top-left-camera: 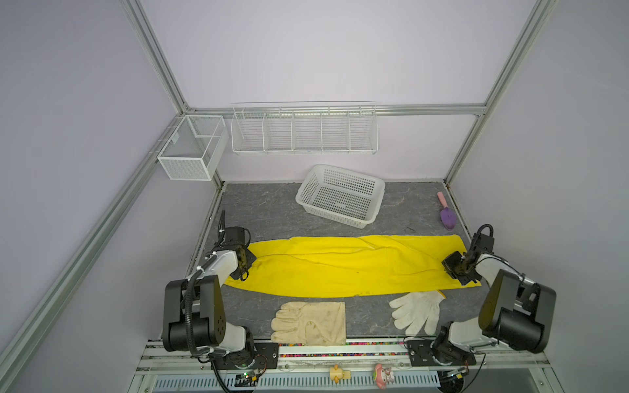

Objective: Fold and stack the trousers
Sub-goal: Move the trousers to the center of the table, then fold the trousers at the center of the table.

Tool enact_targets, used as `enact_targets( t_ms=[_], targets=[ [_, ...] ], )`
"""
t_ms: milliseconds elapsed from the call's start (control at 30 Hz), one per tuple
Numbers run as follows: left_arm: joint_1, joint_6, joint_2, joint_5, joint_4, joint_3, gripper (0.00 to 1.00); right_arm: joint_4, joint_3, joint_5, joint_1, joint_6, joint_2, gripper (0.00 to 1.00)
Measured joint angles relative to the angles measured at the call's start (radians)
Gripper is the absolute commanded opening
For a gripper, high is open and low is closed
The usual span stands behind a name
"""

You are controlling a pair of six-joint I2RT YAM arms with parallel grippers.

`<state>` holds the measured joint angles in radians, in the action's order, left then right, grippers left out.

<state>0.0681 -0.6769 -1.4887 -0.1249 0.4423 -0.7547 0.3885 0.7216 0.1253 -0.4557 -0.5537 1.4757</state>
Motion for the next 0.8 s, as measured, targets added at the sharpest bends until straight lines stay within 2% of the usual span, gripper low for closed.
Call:
enact_targets(
  t_ms=[167, 367, 633, 800],
  targets=[
    [0.0, 0.035, -0.06, 0.01, 0.012, -0.092, 0.0, 0.031, 0.064, 0.006, 0.006, 0.003, 0.027, 0.07],
    [0.0, 0.078, -0.053, 0.021, 0.08, -0.204, 0.0, 0.129, 0.164, 0.006, 0.006, 0.033, -0.01, 0.07],
    [0.0, 0.117, 0.089, 0.031, 0.179, -0.256, 0.0, 0.228, 0.203, 0.007, -0.032, 0.05, -0.155, 0.06],
    [0.0, 0.117, 0.187, 0.052, 0.195, -0.203, 0.0, 0.246, 0.194, 0.005, -0.088, 0.058, -0.169, 0.07]
  ],
)
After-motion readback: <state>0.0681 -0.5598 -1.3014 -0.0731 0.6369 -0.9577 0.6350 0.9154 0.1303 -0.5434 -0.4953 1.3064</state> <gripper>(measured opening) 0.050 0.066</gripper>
